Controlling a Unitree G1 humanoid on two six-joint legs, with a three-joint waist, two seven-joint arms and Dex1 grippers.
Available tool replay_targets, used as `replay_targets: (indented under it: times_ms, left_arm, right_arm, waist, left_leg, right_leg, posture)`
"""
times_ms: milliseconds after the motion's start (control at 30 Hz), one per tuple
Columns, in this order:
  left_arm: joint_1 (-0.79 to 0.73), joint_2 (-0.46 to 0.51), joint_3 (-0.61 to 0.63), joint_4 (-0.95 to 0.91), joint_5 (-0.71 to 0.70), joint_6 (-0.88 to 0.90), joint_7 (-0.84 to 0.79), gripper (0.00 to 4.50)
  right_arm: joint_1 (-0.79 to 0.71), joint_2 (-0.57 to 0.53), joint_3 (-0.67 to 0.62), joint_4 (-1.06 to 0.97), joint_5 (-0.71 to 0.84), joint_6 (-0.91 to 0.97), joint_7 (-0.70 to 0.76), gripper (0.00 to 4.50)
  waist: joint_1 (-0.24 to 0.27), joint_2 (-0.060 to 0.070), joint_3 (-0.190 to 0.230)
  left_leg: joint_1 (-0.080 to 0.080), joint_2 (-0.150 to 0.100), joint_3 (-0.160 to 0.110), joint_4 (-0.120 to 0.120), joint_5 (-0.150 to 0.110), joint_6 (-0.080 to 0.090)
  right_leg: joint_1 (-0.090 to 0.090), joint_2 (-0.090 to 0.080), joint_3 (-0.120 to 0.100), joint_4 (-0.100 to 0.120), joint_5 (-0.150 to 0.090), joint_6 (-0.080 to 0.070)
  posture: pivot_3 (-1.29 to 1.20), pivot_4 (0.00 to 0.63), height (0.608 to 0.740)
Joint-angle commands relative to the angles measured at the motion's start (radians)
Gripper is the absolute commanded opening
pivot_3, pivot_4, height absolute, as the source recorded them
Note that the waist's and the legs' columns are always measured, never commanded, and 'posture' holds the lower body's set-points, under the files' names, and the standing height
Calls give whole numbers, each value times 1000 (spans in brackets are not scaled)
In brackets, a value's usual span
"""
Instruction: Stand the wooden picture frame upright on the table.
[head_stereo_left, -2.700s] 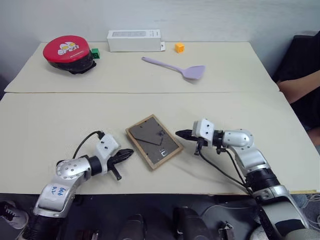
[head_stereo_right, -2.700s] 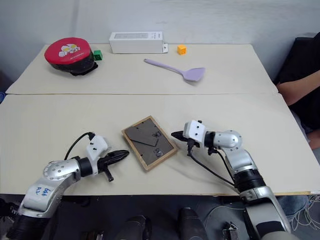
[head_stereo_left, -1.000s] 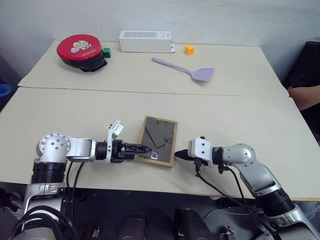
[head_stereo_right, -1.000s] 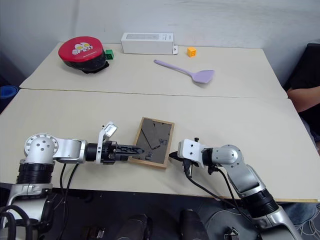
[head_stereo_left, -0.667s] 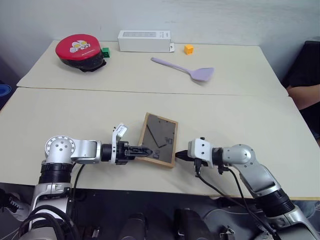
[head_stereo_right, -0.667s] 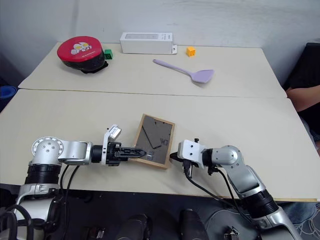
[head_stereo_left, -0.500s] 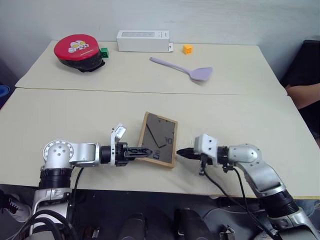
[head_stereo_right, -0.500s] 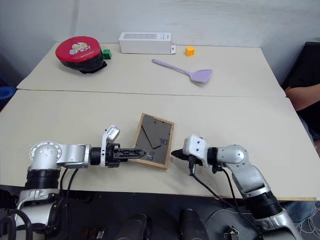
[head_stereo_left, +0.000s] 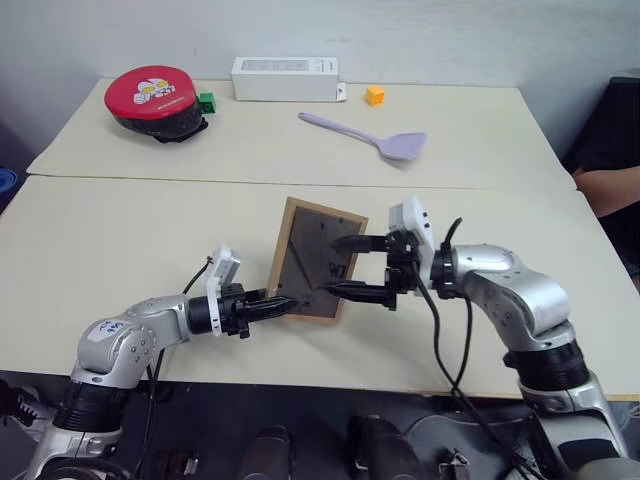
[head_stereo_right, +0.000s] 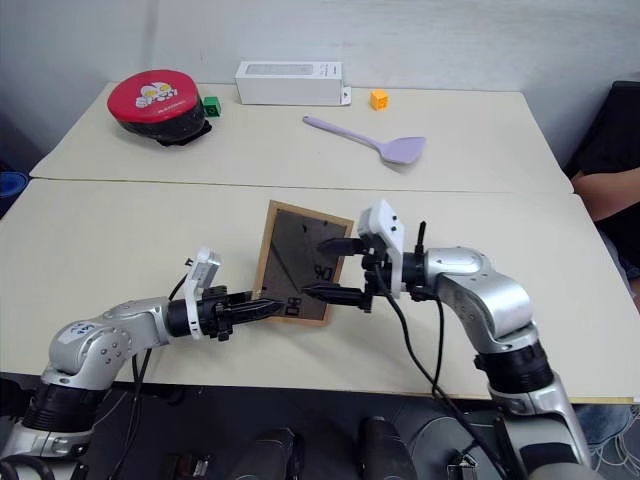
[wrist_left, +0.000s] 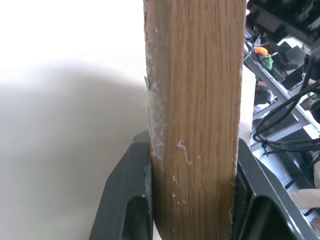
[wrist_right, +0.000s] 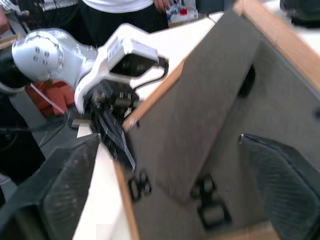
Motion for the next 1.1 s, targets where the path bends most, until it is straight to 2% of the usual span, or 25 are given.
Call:
replay_targets:
  times_ms: [33,100,200,533,700,767,833,1000,1100]
  left_arm:
    - [3,-15,-10,-46,11,-9,-32,1274]
    - [0,-17,-7,-43,15,-6,-35,1274]
    - [-30,-49,41,-20,-64,106,20,1274]
    - [-73,-88,136,31,-158,278,59,1274]
    - [-171,-76,217,155,-317,642,155,1274]
    - [-215,-17,192,244,-414,754,177,1274]
    - [-238,46,141,310,-521,786,204,1274]
    - [-310,160,13,487,-817,786,303,1274]
    - [-364,171,-44,573,-956,786,384,1274]
  right_arm:
    - [-42,43,21,41,-27,-14,-33,4464]
    - [-47,59,33,38,-21,-12,-27,4464]
    - [-27,70,39,-25,40,6,24,4464]
    - [77,-69,4,-108,45,-93,159,4464]
    - [146,-100,-71,-46,-64,-394,190,4464]
    - [167,-110,-152,-18,-64,-486,187,4464]
    - [170,-111,-206,12,-84,-587,174,4464]
    - [150,-156,-159,245,-403,-1276,210,4464]
    - [88,-105,-140,426,-630,-1603,32,4464]
  waist:
    - [-4,0,0]
    - [-3,0,0]
    - [0,0,0]
    - [-5,-1,0]
    - [-3,-2,1]
    - [-4,-2,1]
    - [-8,-2,1]
    - [-8,-2,1]
    - [-12,-2,2]
  left_leg:
    - [0,0,0,0,0,0]
    - [0,0,0,0,0,0]
    - [1,0,0,0,1,0]
    - [-1,0,0,-1,0,0]
    - [-1,0,0,0,1,0]
    - [-1,-1,0,1,1,0]
    - [-1,-1,0,0,1,0]
    - [0,-1,0,0,2,-1]
    - [0,-1,1,0,2,-2]
  right_leg:
    - [0,0,0,0,0,1]
    - [0,0,0,1,0,1]
    - [0,0,0,2,0,1]
    - [-2,1,0,0,1,1]
    - [-2,1,0,2,1,1]
    - [-2,1,0,3,1,1]
    - [-2,1,1,4,1,1]
    - [-2,1,1,3,1,1]
    - [-2,1,2,4,1,1]
  posture:
    - [0,150,740]
    - [0,150,740]
    - [0,150,740]
    - [0,150,740]
    - [0,150,740]
    - [0,150,740]
    - [0,150,740]
    - [0,150,740]
    - [0,150,740]
